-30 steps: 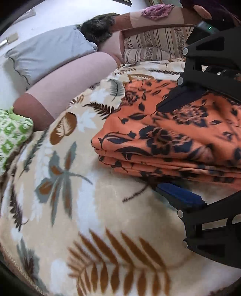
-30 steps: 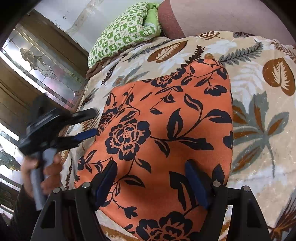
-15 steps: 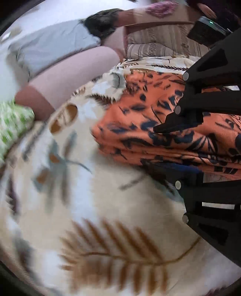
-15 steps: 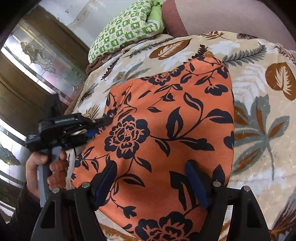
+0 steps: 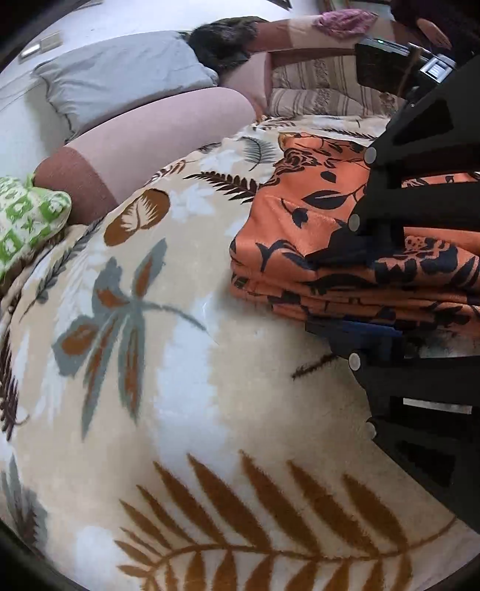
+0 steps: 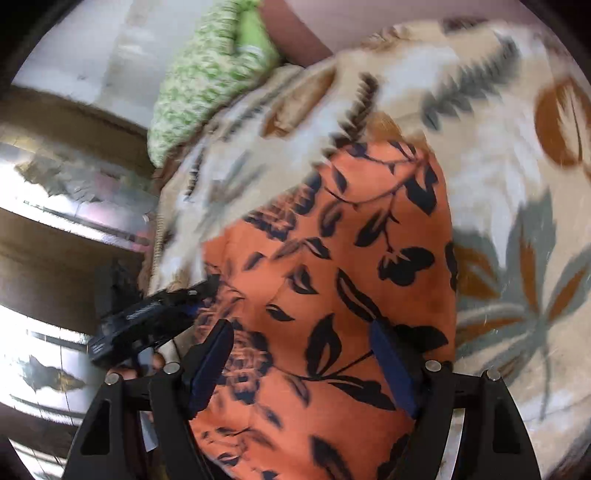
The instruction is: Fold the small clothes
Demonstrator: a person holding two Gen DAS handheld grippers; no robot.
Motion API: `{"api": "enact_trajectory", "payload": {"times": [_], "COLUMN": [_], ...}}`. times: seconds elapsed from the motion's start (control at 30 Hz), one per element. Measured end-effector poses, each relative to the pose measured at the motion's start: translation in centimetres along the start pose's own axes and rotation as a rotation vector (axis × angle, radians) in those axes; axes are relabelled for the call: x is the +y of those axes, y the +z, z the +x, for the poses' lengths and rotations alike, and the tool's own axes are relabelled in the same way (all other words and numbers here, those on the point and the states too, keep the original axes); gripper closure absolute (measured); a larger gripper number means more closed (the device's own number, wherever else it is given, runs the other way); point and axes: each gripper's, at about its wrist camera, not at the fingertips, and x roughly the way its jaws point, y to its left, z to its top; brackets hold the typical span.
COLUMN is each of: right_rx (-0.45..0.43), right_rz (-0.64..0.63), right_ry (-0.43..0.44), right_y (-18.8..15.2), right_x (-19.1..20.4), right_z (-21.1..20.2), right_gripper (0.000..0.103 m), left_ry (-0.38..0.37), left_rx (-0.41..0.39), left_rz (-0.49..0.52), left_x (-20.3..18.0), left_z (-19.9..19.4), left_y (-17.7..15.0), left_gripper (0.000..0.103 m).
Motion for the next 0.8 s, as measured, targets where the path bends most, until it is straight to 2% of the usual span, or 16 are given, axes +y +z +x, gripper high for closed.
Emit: {"api": "enact_trajectory", "payload": {"times": [0.13,0.2,0.3,0.33,0.37,0.4,0.43,0.53,0.6,0.63,0.67,0.73,0.8], "right_rx": [0.01,-0.013,-0.007,0.018,0.036,0.041,0.03,0.0,-0.027,-0.03,-0.014,0.042,0.027], "right_rz": [-0.021,-0.041,-0.073,-0.077,-0.074,-0.065,-0.053,-0.046,-0.092,-0.099,-0.082,-0.05,-0.05], "right_ry": [-0.035,-0.023,0.011,-0.01,-0.026,-0.031,-0.025,-0.015,-0.002,-0.002,-0.006,-0.022,-0.016], "right_y": [0.0,-0.4,-1.5,-2.1,-2.4,-2.7,-2.7,-2.6,-2.9,-3.2,-3.5,-3.9,-4.1], "right_x": [1.1,2.2,3.1,2.7,2.2,1.6,1.4,2.8,3.8,3.8,3.3,1.6,1.2], "right_z": [-0.7,-2.0,-2.7,-1.8,-1.1,-0.4,-0.3,-2.3,-3.6,-3.9,-3.5,-1.4,-1.1], "right_gripper": [0.024,0.024,0.024,0.024,0.024,0.024,0.024,0.024,0.024,0.024,0.024,0.023,0.023], "left_ry": [0.061,0.075,0.052,0.046,0.064,0.12,0.174,0.16,0.159,0.156,0.143,0.131,0.245], "left_rx": [-0.008,-0.033,-0.049,-0.053,-0.045,-0.017,0.013,-0.03,-0.074,-0.09,-0.09,-0.074,-0.021], "left_rz": [0.083,0.119,0.196,0.208,0.215,0.219,0.219,0.187,0.227,0.25,0.26,0.286,0.298], "left_x": [-1.8,-2.6,-3.4,-3.3,-3.1,-2.6,-2.1,-1.9,-2.9,-3.3,-3.5,-3.3,-2.7], "left_z": [-1.0,-2.2,-4.1,-4.5,-4.3,-3.7,-2.8,-4.2,-6.0,-6.7,-7.1,-6.9,-4.9], "left_y": [-0.2,-0.8,-2.7,-3.5,-4.1,-4.5,-4.8,-5.1,-5.8,-6.4,-7.0,-8.4,-9.4], "left_gripper": [0.074,0.073,0.07,0.066,0.064,0.063,0.058,0.059,0.059,0.054,0.044,0.038,0.037]}}
